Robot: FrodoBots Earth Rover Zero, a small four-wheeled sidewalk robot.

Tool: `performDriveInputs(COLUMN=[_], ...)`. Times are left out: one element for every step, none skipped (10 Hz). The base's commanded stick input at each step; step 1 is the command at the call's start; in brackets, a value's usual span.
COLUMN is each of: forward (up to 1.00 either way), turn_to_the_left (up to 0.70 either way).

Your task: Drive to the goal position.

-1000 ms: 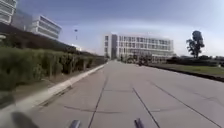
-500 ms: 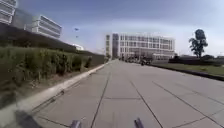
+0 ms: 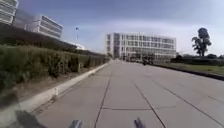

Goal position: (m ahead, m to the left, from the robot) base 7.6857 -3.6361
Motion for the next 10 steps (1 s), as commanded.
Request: performDriveInputs(forward=[0.7, 0.7, 0.7, 0.7, 0.7, 0.7, 0.7, 0.7, 0.7, 0.7], turn_to_the_left=[0.0, 0.0, 0.0, 0.0, 0.0, 0.0, 0.0, 0.0, 0.0, 0.0])
